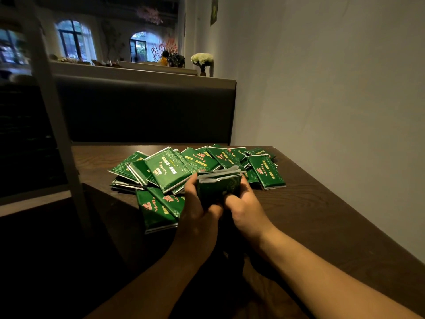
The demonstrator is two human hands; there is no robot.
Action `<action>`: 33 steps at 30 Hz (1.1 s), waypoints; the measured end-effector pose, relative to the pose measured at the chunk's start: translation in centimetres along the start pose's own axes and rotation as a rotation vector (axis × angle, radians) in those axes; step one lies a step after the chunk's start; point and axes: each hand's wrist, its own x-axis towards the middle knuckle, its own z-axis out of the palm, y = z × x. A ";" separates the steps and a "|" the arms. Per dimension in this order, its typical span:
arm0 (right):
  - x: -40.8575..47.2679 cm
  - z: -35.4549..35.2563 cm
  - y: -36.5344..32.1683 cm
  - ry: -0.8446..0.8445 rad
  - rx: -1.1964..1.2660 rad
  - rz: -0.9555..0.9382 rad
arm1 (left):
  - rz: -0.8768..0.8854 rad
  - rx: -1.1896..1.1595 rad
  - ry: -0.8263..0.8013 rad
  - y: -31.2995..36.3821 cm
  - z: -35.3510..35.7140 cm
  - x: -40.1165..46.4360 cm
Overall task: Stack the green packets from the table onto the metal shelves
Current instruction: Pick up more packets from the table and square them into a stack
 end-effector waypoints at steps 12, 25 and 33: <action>0.0 0.2 1.2 0.049 -0.011 0.043 | -0.142 0.069 0.081 0.3 0.5 0.6; -3.6 0.7 -3.2 0.131 -0.335 0.101 | -0.255 -0.064 0.175 3.5 -0.5 -1.1; -6.5 3.0 -9.8 0.243 0.009 -0.019 | -0.371 -0.467 0.183 11.4 -1.9 -2.4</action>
